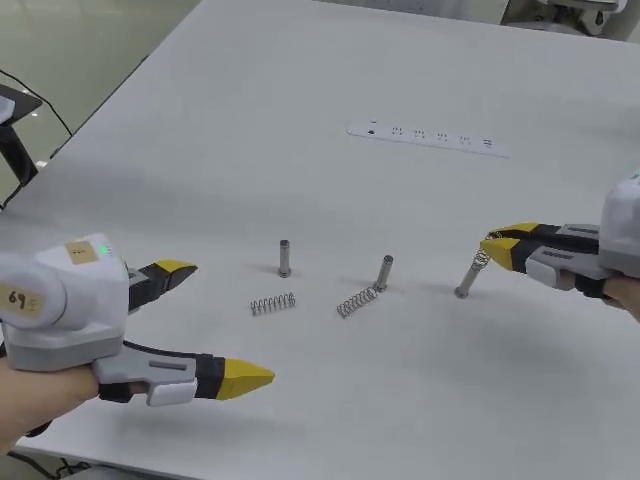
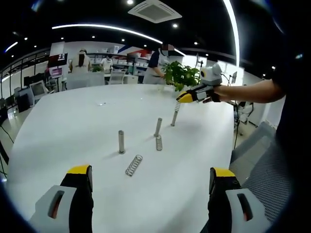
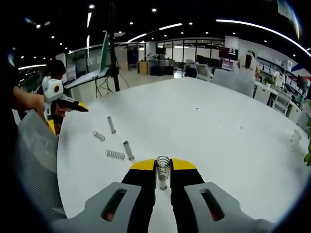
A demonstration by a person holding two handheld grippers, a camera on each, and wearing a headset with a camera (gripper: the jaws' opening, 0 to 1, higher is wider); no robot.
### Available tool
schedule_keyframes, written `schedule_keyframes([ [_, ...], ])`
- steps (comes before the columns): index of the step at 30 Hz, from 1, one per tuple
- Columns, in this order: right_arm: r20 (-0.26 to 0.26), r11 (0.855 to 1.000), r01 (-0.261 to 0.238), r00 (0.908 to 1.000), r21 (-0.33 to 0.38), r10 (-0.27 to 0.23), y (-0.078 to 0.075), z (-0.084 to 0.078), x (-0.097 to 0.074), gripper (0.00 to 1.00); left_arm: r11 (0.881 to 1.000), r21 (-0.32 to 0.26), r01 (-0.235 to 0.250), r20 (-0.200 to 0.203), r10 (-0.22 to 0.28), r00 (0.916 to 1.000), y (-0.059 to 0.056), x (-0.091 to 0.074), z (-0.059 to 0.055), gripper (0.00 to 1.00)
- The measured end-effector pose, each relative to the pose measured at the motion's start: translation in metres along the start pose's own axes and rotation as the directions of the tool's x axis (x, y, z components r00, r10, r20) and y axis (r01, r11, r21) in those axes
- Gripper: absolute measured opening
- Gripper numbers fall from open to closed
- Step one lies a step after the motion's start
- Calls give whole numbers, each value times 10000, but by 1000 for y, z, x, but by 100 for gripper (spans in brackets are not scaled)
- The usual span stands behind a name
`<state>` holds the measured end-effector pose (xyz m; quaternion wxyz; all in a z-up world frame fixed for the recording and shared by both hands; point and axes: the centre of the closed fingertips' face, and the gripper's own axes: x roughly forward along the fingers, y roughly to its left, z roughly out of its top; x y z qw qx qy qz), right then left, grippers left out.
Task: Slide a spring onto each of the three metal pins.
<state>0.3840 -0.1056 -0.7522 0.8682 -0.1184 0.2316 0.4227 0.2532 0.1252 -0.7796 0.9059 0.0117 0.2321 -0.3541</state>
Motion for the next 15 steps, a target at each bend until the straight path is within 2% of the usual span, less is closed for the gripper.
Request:
schedule_keyframes([
  [15,-134,9999,3,9999,159,-1,1,-10,5,8,9999,-78,-75,-59,74,10000,1,-3,-5,97],
])
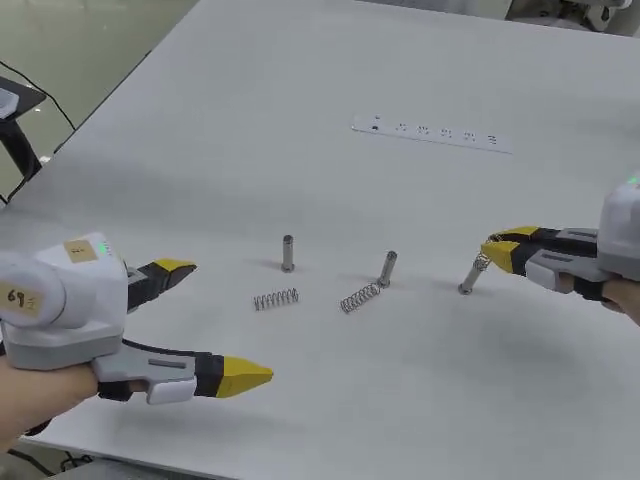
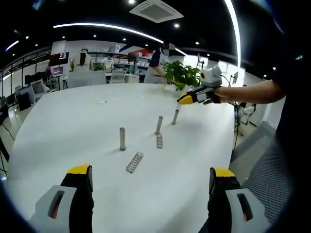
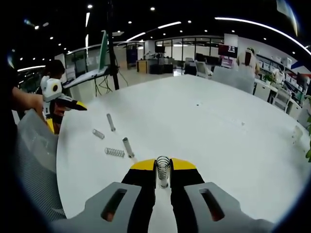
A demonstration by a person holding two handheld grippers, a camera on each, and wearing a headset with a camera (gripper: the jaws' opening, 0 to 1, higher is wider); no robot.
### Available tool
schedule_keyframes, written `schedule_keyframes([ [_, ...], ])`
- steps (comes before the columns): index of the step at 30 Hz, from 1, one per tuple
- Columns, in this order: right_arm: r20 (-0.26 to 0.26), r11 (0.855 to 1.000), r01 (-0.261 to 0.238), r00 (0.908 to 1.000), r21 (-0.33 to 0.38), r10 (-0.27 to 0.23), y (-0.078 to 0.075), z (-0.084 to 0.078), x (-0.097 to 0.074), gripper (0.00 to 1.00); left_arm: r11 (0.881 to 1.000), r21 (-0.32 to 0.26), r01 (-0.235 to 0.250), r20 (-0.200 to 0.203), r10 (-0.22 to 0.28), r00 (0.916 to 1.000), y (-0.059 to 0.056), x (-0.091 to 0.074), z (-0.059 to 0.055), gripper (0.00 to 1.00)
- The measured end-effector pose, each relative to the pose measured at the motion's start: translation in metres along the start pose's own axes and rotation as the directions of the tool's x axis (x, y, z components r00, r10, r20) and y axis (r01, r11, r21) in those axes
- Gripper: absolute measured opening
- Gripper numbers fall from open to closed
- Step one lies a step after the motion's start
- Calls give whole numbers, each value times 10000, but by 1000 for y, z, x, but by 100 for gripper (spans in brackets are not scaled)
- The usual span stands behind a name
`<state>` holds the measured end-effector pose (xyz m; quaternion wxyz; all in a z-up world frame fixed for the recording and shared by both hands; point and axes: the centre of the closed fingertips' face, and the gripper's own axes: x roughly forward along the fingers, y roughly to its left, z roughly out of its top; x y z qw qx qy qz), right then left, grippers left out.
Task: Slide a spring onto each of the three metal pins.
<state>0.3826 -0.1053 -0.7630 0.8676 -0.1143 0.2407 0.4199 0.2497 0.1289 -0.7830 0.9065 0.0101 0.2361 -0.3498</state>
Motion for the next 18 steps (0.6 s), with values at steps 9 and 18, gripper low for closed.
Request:
schedule_keyframes([
  [9,-448,9999,-87,9990,107,92,2,-18,9,8,10000,-33,-21,-27,21,10000,0,-1,-1,97],
  [18,-875,9997,-62,9961,237,83,2,-37,17,8,10000,-39,-40,-39,40,10000,0,-1,-2,97],
])
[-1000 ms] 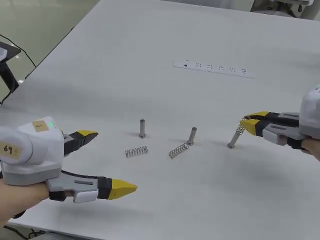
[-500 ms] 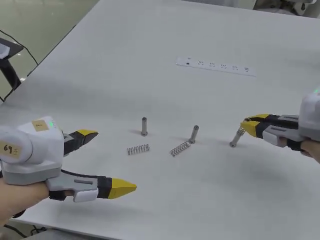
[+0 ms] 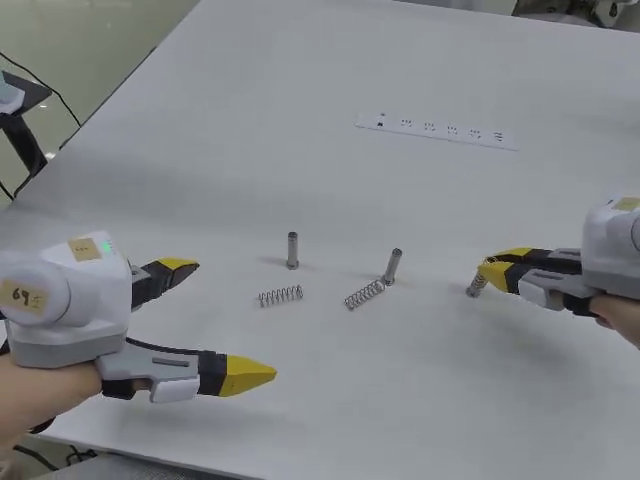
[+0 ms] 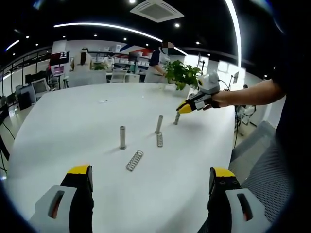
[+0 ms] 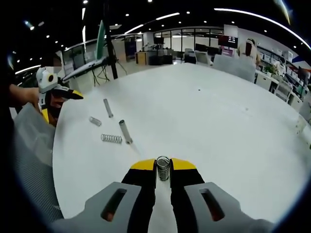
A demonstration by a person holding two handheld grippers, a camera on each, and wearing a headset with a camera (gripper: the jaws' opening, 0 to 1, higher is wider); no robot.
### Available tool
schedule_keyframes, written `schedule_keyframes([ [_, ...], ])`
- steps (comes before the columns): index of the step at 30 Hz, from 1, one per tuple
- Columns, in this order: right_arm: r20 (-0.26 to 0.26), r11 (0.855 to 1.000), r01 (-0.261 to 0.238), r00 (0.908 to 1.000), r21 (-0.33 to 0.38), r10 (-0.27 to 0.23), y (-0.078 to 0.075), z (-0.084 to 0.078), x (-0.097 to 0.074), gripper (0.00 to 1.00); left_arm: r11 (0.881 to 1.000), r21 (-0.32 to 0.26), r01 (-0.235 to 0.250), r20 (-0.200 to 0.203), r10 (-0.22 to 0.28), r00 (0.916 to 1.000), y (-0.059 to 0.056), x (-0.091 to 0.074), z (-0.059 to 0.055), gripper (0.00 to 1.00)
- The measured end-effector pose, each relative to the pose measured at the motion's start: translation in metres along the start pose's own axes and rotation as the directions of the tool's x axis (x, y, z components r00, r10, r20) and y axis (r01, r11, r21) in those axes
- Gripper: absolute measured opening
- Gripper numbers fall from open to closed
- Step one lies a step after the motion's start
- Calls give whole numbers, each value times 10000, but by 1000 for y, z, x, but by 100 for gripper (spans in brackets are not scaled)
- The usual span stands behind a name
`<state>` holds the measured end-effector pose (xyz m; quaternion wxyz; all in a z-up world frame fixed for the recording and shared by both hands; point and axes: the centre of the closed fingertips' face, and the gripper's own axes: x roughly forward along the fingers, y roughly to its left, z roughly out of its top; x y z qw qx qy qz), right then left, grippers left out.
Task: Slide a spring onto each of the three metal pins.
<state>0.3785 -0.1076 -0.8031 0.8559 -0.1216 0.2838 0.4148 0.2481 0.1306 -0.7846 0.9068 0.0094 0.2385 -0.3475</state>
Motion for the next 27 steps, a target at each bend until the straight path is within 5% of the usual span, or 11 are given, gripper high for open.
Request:
schedule_keyframes([
  [7,-277,10000,15,9996,-32,-16,-1,-10,5,8,10000,-4,-16,-43,16,10000,0,-1,-2,97],
  [8,55,9999,-1,10000,-101,2,-1,-5,5,8,10000,-7,-23,-37,23,10000,1,-2,-2,97],
  [15,-552,9988,-254,9982,-425,230,0,-11,6,9,10000,6,-70,12,70,10000,3,-3,2,98],
  [19,-354,9997,-109,9993,-199,102,-2,-7,4,20,10000,-9,-73,50,73,10000,3,-2,4,97],
  [27,-328,9995,-102,9994,-285,92,1,-4,-8,20,10000,19,-17,-9,17,10000,2,-3,4,97],
])
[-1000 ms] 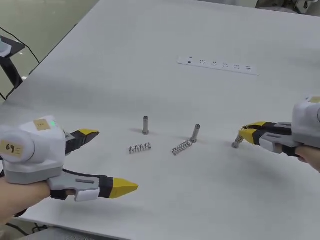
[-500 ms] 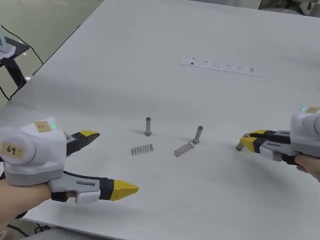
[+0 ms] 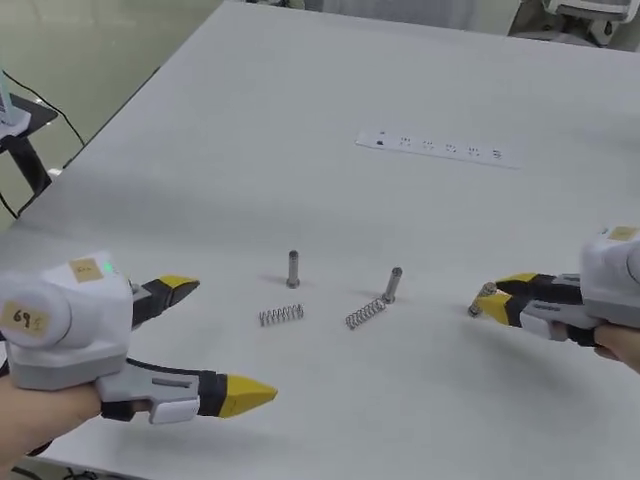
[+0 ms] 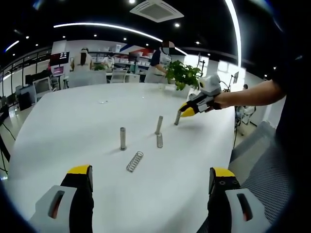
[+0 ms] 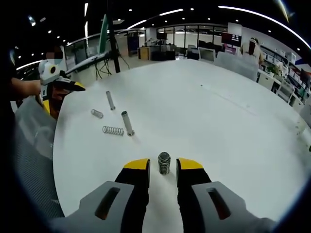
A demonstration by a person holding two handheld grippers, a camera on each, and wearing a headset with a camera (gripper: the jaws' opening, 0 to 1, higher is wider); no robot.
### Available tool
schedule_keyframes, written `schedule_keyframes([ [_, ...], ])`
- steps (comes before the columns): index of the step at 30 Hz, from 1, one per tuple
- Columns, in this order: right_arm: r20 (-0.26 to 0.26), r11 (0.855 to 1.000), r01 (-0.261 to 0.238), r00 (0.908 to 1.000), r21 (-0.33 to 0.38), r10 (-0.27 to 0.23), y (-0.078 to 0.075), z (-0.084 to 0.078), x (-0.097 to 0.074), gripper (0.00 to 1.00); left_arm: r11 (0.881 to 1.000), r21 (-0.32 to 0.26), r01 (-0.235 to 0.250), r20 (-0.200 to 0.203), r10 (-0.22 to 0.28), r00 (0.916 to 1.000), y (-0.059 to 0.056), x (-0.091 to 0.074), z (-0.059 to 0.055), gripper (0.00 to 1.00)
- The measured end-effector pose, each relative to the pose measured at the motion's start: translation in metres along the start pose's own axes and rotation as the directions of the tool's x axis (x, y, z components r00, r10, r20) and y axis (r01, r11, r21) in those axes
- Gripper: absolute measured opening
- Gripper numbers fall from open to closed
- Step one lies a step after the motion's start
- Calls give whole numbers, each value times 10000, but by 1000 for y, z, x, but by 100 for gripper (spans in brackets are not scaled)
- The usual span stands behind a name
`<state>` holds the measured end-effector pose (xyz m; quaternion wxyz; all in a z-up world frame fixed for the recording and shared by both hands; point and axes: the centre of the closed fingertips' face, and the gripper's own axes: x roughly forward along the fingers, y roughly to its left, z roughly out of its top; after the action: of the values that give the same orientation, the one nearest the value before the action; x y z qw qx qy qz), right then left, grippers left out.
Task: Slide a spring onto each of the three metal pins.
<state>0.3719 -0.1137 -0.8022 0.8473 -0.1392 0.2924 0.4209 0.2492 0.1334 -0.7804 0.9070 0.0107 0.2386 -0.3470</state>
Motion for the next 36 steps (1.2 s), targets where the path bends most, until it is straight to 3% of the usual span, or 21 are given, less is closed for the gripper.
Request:
schedule_keyframes([
  [4,244,9996,96,9997,-274,-89,5,6,-9,20,10000,-8,8,-16,-8,10000,0,0,0,96],
  [11,336,9863,287,9992,-1624,-236,21,19,-21,15,10000,5,16,-29,-16,10000,-1,0,-1,96],
  [15,310,9666,-34,9995,-2561,118,43,27,-22,15,10000,-15,45,-55,-45,10000,-2,0,-3,96],
  [18,157,9367,-516,9980,-3462,608,64,33,-20,15,10000,-13,53,-47,-53,10000,-3,0,-3,96],
  [20,49,9197,-807,9960,-3841,895,75,36,-18,15,10000,-25,70,-33,-70,10000,-4,-1,-3,96],
  [22,73,9148,-1102,9924,-3886,1226,87,39,-15,15,10000,0,66,-48,-66,10000,-5,-2,-4,96],
  [24,-165,8922,-1425,9886,-4286,1499,94,38,-10,16,10000,-10,48,-36,-48,10000,-4,-2,-4,96],
  [25,-448,8608,-1530,9876,-4854,1502,96,36,-6,16,10000,-18,32,-26,-32,10000,-4,-2,-4,96],
  [27,-733,8274,-1697,9853,-5353,1546,100,34,-1,15,10000,-31,28,-28,-28,10000,-4,-3,-5,96],
  [28,-957,8041,-1933,9810,-5622,1689,104,32,2,15,10000,-30,19,-37,-19,10000,-4,-3,-5,96],
  [29,-1012,7990,-1989,9799,-5674,1720,105,32,3,15,10000,-21,14,-46,-14,10000,-5,-3,-6,96],
  [31,-1203,7708,-2152,9765,-5996,1791,110,32,9,15,10000,-39,3,-46,-3,10000,-5,-4,-7,96],
  [34,-1488,7135,-2312,9728,-6614,1773,114,33,16,15,10000,-4,-48,-102,48,9999,-4,-5,-9,96],
  [35,-1741,6858,-2399,9708,-6871,1651,114,30,20,15,10000,21,-56,-134,56,9999,-4,-5,-10,96],
  [36,-1880,6476,-2445,9696,-7217,1565,116,30,23,15,10000,31,-64,-147,65,9999,-4,-6,-10,96],
])
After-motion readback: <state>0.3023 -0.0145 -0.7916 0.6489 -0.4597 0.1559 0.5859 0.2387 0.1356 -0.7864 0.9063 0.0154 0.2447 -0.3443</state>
